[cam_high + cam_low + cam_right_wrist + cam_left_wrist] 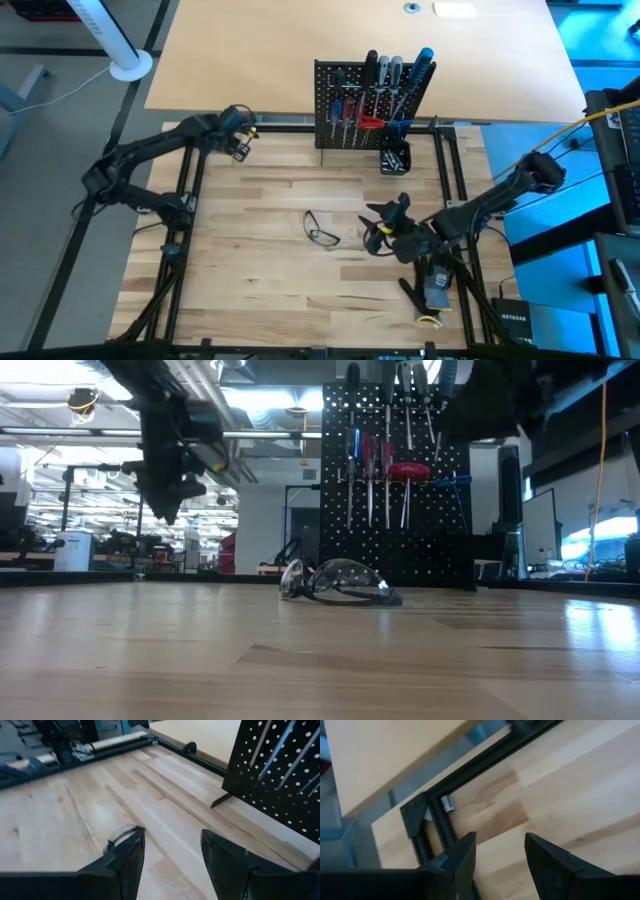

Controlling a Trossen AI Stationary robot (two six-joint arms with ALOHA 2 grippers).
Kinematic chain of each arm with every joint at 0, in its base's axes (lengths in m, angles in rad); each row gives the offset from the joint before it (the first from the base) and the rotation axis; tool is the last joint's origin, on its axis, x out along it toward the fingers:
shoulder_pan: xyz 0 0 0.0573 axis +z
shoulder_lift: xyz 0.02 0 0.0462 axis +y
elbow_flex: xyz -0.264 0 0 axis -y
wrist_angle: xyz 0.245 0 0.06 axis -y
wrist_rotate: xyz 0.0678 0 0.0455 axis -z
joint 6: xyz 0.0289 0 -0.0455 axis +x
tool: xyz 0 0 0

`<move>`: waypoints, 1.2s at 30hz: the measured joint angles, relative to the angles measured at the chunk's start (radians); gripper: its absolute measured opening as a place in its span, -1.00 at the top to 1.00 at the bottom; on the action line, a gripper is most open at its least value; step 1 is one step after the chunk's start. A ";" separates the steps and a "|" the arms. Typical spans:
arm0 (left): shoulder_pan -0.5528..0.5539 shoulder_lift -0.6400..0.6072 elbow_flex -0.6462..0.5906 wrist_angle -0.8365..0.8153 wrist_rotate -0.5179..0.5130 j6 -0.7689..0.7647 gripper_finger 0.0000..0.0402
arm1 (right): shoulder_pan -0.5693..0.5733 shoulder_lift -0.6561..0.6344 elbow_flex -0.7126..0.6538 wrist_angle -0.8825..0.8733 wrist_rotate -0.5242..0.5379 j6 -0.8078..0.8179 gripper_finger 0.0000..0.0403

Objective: Hang tools onto peg board
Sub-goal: Put the silver socket in the black bin on the peg board

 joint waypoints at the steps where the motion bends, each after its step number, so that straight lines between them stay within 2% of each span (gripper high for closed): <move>1: 0.023 0.026 0.015 -0.012 0.001 0.005 0.21 | 0.000 0.013 0.000 0.003 0.000 -0.004 0.03; 9: 0.173 0.237 0.067 -0.064 -0.001 0.024 0.21 | 0.007 0.094 0.000 0.018 0.071 -0.012 0.03; 12: 0.170 0.299 0.081 -0.047 -0.036 0.020 0.21 | 0.006 0.103 0.000 0.034 0.098 -0.026 0.03; 18: 0.194 0.385 0.106 0.024 -0.026 0.071 0.21 | 0.006 0.103 0.000 0.048 0.105 -0.058 0.03; 31: 0.292 0.528 0.255 0.010 -0.030 0.187 0.21 | 0.004 0.102 0.000 0.040 0.161 -0.141 0.03; 36: 0.292 0.596 0.275 -0.010 -0.127 0.249 0.21 | -0.009 0.102 0.000 0.038 0.193 -0.187 0.03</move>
